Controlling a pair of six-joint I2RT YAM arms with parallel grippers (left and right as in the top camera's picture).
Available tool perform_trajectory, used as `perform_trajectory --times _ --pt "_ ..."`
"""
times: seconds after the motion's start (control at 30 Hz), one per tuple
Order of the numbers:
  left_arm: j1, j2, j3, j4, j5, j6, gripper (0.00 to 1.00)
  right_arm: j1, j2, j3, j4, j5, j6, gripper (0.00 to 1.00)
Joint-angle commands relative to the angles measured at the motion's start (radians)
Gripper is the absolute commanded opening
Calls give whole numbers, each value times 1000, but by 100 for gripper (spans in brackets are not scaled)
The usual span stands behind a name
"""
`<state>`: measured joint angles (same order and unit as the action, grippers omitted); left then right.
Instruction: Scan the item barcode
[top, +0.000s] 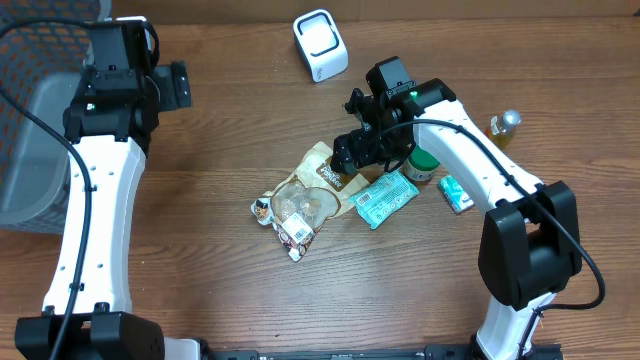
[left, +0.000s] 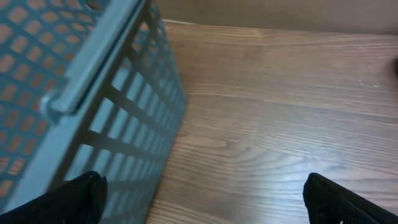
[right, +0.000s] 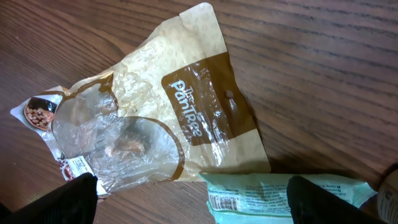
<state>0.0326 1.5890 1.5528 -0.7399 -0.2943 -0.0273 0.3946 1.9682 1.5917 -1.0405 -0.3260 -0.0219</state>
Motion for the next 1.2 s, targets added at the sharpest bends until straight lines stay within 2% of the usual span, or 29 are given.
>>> perform_trajectory --times 0.0,0.1,0.23,0.3,0.37,0.47,0.57,0.67,0.77,0.87,1.0,1.17 --pt "-7 5 7 3 -45 32 100 3 -14 32 3 -13 -10 95" --pt "-7 5 7 11 31 18 100 3 -14 32 4 -13 -10 95" --pt "-9 5 7 -86 346 -53 100 3 -14 32 9 -23 -10 95" --pt "-9 5 7 -205 548 -86 100 3 -14 32 14 -47 -10 95" --pt "-9 8 7 -254 679 -93 99 3 -14 32 16 -66 -10 95" --pt "-11 10 3 -342 784 -93 99 3 -14 32 16 -73 -10 95" --pt "-19 10 -6 -413 781 -93 98 3 -14 32 19 -73 -10 95" --pt "-34 10 -41 -441 782 -101 51 3 -14 32 21 -73 -10 95" --pt "-58 10 -91 -439 781 -150 30 3 -14 32 22 -73 -10 95" --pt "-84 10 -140 -417 760 -204 31 3 -14 32 22 -82 -10 95" --pt "-132 10 -193 -383 628 -280 33 5 -14 32 26 -142 -10 95" --pt "-211 10 -201 -349 538 -288 33 13 -14 31 37 -158 -10 95"
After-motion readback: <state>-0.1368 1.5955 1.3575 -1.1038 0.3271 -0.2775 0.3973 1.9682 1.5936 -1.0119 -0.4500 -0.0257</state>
